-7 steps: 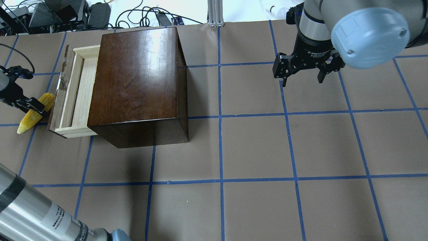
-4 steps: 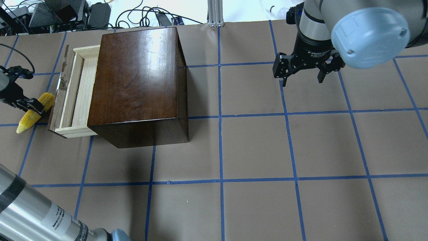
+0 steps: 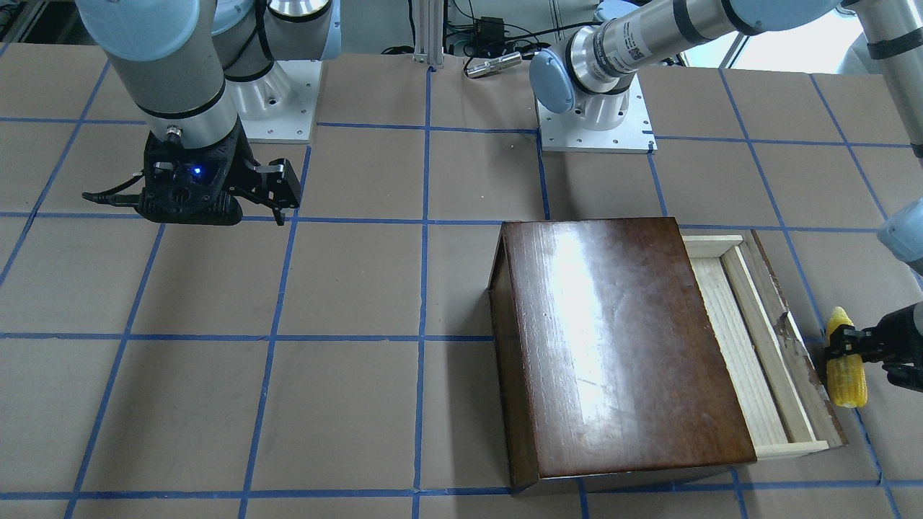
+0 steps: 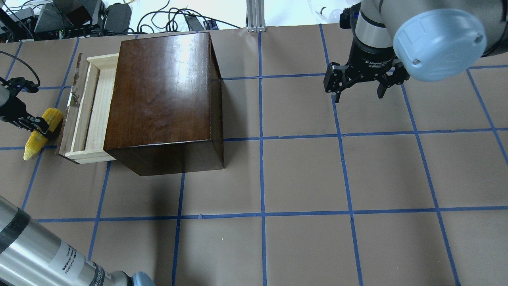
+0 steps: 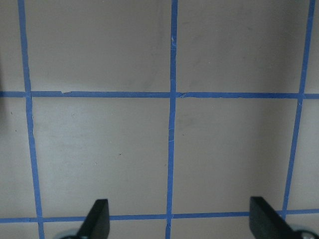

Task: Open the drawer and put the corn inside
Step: 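Lift the corn and carry it over the open drawer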

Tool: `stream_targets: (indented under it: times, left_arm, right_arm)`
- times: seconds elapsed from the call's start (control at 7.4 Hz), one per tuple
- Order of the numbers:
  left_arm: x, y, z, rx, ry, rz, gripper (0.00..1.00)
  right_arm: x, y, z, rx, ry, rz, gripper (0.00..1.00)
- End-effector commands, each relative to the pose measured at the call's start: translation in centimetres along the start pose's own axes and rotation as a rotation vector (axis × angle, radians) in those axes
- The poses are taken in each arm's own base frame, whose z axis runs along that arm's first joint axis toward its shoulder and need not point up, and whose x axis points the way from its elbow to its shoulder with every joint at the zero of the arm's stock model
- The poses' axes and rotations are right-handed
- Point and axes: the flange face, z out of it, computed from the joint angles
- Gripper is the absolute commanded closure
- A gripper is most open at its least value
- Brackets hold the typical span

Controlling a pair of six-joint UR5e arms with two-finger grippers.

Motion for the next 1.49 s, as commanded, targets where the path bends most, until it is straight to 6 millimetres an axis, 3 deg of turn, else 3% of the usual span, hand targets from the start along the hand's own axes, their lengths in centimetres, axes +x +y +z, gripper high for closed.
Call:
stream_targets:
  times: [0.0,0.14,0.41,0.68,0.95,1.35]
  left_arm:
    - [-0.1,0.0,-2.2,0.017,-0.028,-0.001,1.00]
    - [0.6,0.0,-4.4,0.033,-0.040,-0.004,1.00]
    - [2.4,0.4,-10.9,0.098,-0.067,-0.043,1.00]
    - [5.5,-0.7,-17.9,0.140,-0.074,-0.103,1.00]
    - [10.7,-2.0,-23.1,0.123,-0.043,-0.222,1.00]
    - [21.0,-4.6,-26.5,0.120,-0.018,-0.372,1.00]
  right_arm:
    - [0.0,0.0,0.0,-0.001,0.000,0.000,0.00]
    - [0.0,0.0,0.1,-0.002,0.000,0.000,0.00]
    - [0.0,0.0,0.1,-0.002,0.000,0.000,0.00]
    - [0.0,0.0,0.1,-0.002,0.000,0.000,0.00]
    - [0.0,0.0,0.0,-0.001,-0.001,0.000,0.00]
    - [0.0,0.0,0.1,-0.003,-0.003,0.000,0.00]
